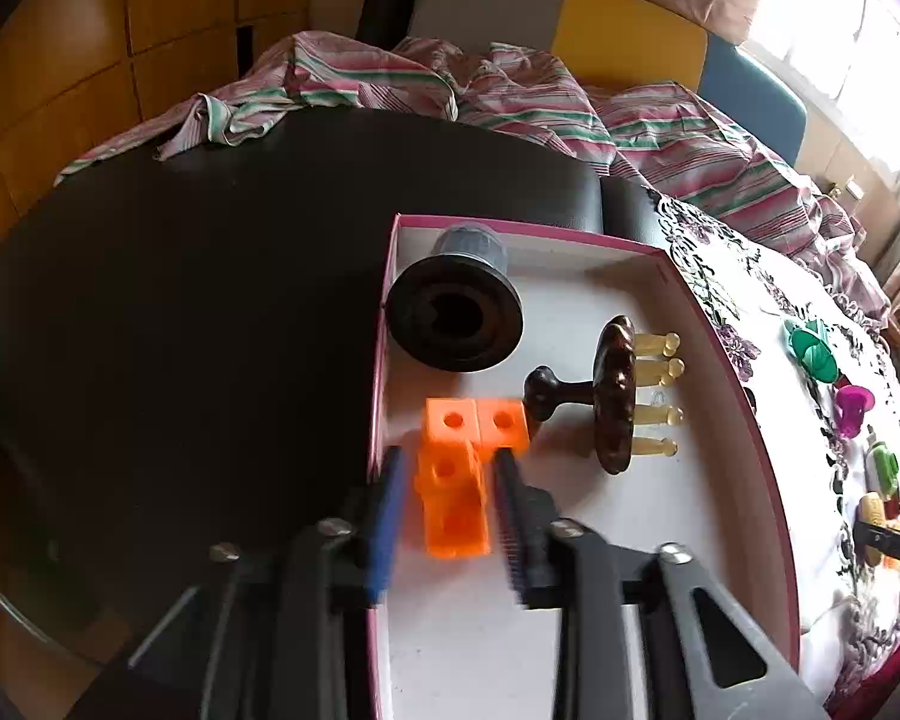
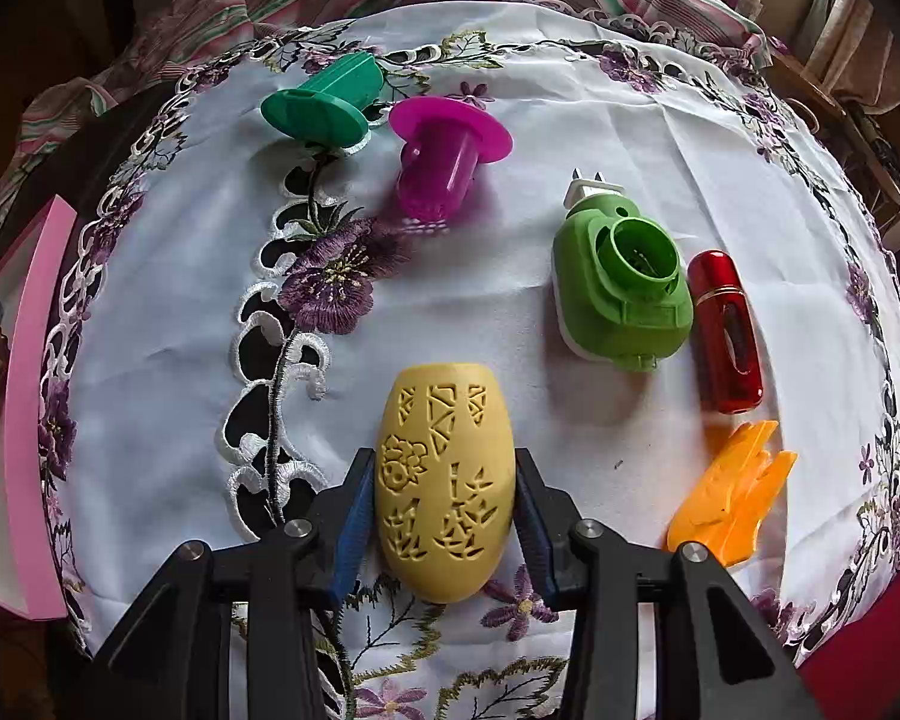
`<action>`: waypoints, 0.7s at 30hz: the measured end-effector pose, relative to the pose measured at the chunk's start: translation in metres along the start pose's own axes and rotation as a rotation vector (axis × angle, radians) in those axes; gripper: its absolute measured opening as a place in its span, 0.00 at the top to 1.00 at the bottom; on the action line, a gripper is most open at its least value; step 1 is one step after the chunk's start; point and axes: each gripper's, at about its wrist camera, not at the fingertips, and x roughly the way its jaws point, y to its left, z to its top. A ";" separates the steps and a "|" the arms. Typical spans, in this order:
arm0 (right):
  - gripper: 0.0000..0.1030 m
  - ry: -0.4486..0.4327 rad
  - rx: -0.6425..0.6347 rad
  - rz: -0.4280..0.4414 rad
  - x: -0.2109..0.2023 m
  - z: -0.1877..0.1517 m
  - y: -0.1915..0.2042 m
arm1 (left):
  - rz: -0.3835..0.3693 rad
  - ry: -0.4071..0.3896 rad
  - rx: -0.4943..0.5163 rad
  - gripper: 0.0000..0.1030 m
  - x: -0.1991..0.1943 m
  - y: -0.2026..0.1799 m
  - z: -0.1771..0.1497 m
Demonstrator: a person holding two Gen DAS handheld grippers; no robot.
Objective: Organize rigid objects
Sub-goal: 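Carry orange blocks into the tray and release with left tool while right tool grasps yellow oval, then lift the yellow oval piece and carry it toward the tray with the right tool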
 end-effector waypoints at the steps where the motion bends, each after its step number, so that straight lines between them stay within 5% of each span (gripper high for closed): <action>1: 0.57 0.001 0.001 0.002 0.000 0.000 0.000 | -0.001 -0.004 0.001 0.65 -0.002 0.000 -0.001; 7: 0.58 0.001 0.002 0.002 0.000 0.001 0.000 | 0.021 -0.042 0.034 0.64 -0.023 -0.005 -0.007; 11: 0.58 -0.001 -0.005 -0.003 0.000 0.001 0.000 | 0.033 -0.065 0.035 0.54 -0.041 -0.004 -0.010; 21: 0.58 -0.009 -0.013 -0.008 -0.001 -0.001 0.003 | 0.038 -0.082 0.030 0.54 -0.066 0.003 -0.022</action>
